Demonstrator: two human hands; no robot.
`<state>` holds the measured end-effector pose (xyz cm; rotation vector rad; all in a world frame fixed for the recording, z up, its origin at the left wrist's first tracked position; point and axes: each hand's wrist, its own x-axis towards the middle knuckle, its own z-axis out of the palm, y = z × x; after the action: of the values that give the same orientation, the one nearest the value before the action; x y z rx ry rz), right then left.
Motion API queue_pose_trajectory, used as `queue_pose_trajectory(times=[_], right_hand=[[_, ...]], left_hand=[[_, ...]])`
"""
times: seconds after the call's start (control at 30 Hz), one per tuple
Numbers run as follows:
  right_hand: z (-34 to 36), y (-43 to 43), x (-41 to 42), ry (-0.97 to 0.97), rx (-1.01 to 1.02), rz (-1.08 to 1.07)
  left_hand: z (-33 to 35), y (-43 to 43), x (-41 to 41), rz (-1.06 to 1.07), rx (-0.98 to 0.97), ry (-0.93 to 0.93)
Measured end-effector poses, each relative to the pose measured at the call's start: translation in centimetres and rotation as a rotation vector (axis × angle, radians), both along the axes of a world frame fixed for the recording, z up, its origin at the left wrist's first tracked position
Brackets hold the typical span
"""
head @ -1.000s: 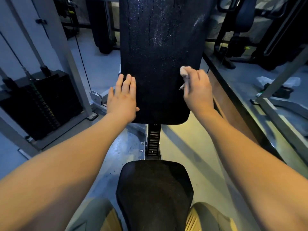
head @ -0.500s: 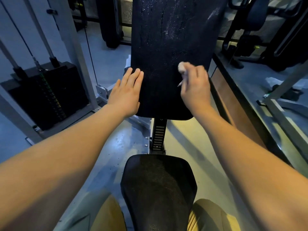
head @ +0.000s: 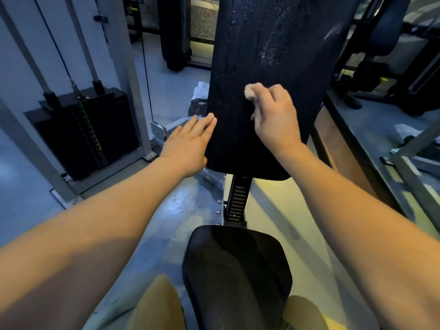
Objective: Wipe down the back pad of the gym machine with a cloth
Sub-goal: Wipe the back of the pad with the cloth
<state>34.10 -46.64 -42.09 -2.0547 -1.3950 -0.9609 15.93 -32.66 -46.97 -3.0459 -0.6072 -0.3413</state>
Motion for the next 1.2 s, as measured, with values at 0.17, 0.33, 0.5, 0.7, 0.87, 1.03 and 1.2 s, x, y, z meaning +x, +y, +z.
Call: queue_pose_trajectory(times=[0.17, 0.33, 0.5, 0.7, 0.87, 1.03, 1.2], right_hand=[[-4.9, 0.7, -3.7, -0.051, -0.233, 0.206], [-0.3, 2.3, -2.1, -0.139, -0.201, 0.207], [0.1, 4.4, -3.4, -0.032, -0.039, 0.103], [3.5, 5.1, -1.3, -0.281, -0.223, 0.229], [4.9, 6.8, -1.8, -0.123, 0.063, 0.057], [3.3, 5.3, -2.4, -0.283, -0.299, 0.279], [10.5, 7.4, 0.7, -0.257, -0.069, 0.108]], left_hand=[[-0.3, 0.9, -0.6, -0.018, 0.021, 0.039], [-0.6, 1.2, -0.8, -0.031, 0.009, 0.036], [-0.6, 1.3, -1.0, -0.033, 0.013, 0.049], [-0.5, 1.3, -0.8, -0.032, 0.031, 0.084], [0.1, 1.1, -0.8, -0.037, 0.052, 0.135], [1.7, 1.3, -1.1, -0.071, -0.086, -0.065], [4.7, 1.5, 0.8, 0.112, -0.425, -0.353]])
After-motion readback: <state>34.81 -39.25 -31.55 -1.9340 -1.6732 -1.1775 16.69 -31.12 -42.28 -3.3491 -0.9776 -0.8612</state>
